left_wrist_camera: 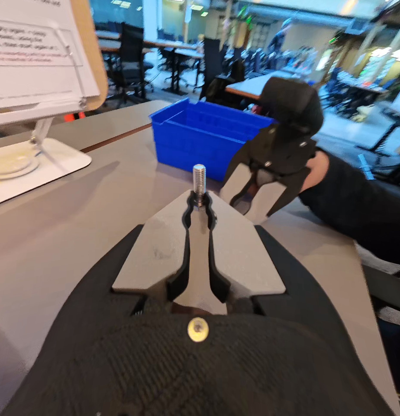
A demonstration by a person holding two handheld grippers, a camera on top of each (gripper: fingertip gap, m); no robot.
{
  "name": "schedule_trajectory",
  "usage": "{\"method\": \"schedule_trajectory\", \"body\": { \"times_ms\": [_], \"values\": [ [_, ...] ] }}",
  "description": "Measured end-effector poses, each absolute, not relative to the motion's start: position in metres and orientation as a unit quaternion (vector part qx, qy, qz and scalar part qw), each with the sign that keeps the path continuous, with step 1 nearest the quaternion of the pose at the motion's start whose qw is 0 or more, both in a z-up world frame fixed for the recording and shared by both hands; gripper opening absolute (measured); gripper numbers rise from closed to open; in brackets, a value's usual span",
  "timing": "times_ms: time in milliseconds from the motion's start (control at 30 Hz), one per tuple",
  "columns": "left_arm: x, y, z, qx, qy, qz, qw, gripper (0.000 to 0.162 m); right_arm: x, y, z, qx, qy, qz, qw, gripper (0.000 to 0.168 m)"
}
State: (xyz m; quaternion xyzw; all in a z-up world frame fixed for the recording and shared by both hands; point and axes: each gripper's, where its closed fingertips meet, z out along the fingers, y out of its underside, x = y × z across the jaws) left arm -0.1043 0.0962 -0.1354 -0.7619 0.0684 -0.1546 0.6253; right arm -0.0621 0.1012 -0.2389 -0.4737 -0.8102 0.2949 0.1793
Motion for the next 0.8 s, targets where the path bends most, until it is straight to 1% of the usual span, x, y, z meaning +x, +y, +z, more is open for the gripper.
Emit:
{"method": "schedule_trajectory", "body": {
  "times_ms": [67, 300, 433, 500, 600, 700, 800],
  "values": [
    [-0.097, 0.092, -0.126, -0.739, 0.084, -0.184, 0.643, 0.007, -0.059, 0.100, -0.248, -0.468, -0.823, 0.272, 0.173, 0.021],
    [-0.095, 0.087, -0.122, -0.728, 0.087, -0.226, 0.641, 0.006, -0.060, 0.111, -0.254, -0.476, -0.823, 0.248, 0.184, 0.027],
    [-0.091, 0.085, -0.120, -0.724, 0.093, -0.243, 0.639, 0.007, -0.059, 0.109, -0.263, -0.472, -0.831, 0.238, 0.170, 0.023],
    [-0.091, 0.085, -0.122, -0.728, 0.091, -0.242, 0.636, 0.007, -0.060, 0.106, -0.264, -0.473, -0.830, 0.248, 0.163, 0.014],
    [-0.088, 0.085, -0.125, -0.730, 0.095, -0.249, 0.629, 0.007, -0.062, 0.106, -0.263, -0.476, -0.827, 0.251, 0.162, 0.014],
    [-0.084, 0.085, -0.131, -0.737, 0.106, -0.254, 0.617, 0.007, -0.065, 0.098, -0.246, -0.472, -0.814, 0.296, 0.165, 0.014],
    [-0.084, 0.086, -0.139, -0.747, 0.109, -0.257, 0.604, 0.007, -0.068, 0.095, -0.212, -0.466, -0.785, 0.364, 0.186, 0.014]
  ]
}}
